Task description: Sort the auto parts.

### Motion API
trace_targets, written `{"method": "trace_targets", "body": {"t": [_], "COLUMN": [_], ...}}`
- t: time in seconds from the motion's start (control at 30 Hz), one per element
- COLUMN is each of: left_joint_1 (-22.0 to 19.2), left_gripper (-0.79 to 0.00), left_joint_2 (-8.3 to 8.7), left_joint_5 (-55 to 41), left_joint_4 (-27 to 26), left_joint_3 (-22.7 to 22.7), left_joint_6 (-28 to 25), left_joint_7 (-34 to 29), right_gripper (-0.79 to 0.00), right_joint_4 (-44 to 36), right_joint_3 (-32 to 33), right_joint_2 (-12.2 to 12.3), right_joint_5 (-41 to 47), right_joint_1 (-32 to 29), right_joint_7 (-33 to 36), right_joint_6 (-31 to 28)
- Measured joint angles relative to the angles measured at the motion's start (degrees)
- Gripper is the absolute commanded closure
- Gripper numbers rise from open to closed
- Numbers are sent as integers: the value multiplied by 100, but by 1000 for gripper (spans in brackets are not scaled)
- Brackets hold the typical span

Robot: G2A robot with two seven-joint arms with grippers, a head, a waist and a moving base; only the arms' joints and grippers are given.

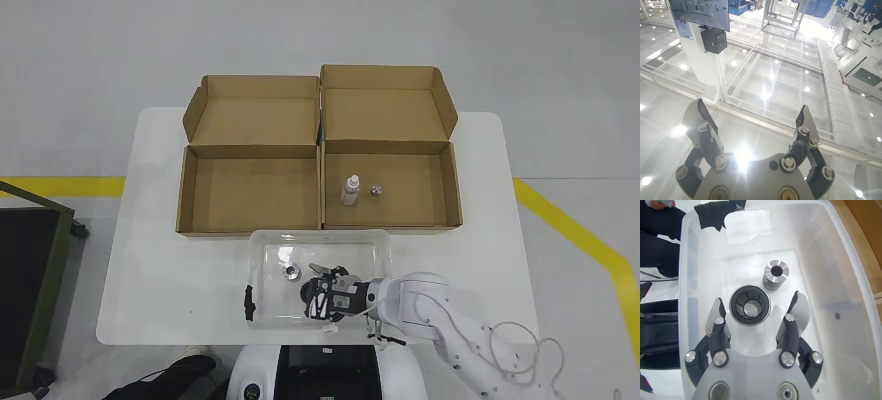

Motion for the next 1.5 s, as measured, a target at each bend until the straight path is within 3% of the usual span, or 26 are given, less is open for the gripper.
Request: {"method": "trace_targets", "body": {"t": [0.3, 0.37, 0.53, 0.93, 1.5], "left_joint_1": [0, 0, 0, 0, 0], "left_gripper": [-785, -785, -785, -785, -785], "left_joint_2": [0, 0, 0, 0, 0], "left_joint_5": [0, 0, 0, 0, 0], "left_joint_4": [0, 0, 0, 0, 0], "left_joint_3": [0, 0, 0, 0, 0], "left_joint_6": [0, 0, 0, 0, 0], "left_joint_7": [0, 0, 0, 0, 0], "right_gripper": [-296, -172, 0, 0, 0], "right_joint_4": [105, 112, 108, -231, -1040], "right_joint_3": [-111, -119, -78, 324, 1484], "right_joint_2": [-39, -44, -44, 14, 117], "right_joint_5": [27, 54, 119, 446, 924], "right_joint_1": [81, 85, 96, 48, -330], "right_joint_7": [-19, -32, -48, -166, -1841], "right_joint_6": [-29, -39, -44, -33, 481]}}
